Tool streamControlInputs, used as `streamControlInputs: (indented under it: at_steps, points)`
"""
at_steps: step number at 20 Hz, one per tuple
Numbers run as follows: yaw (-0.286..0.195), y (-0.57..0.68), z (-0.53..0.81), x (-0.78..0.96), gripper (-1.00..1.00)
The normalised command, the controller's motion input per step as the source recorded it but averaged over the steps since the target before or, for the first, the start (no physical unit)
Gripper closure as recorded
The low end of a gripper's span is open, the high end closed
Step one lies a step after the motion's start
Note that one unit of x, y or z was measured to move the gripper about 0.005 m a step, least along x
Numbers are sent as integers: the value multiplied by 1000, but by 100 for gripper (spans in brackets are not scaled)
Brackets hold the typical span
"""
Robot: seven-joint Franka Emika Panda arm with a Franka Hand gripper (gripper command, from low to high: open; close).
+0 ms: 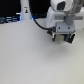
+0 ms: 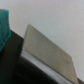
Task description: Open the kcup holder, insert the kcup into the holder, and close the kcup holder
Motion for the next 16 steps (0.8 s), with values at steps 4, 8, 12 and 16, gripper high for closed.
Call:
streamControlInputs:
  at_steps: [4, 8, 12, 16]
  points:
    - [85, 529, 71, -588, -100]
    - [66, 477, 5, -782, -100]
    - [64, 391, -29, -891, -100]
    - [71, 369, -23, -926, -100]
